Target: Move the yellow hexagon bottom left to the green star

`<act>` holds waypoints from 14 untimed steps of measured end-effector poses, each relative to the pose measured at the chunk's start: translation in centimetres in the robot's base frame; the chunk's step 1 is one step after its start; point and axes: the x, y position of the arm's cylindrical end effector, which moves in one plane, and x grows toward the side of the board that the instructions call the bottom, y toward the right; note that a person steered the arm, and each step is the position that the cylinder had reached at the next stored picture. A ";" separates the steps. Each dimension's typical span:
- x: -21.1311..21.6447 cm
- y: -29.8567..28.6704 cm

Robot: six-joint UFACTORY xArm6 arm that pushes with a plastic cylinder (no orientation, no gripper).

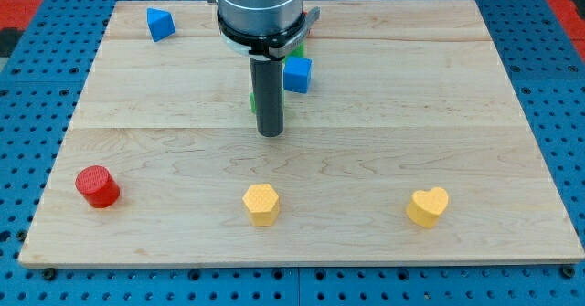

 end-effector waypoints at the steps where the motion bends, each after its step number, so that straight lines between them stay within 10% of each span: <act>1: -0.3 -4.9; 3: -1.5 2.1; 8: 16.9 -7.9; 10: 12.4 -1.5; 12: 16.9 0.5; 14: 9.9 1.3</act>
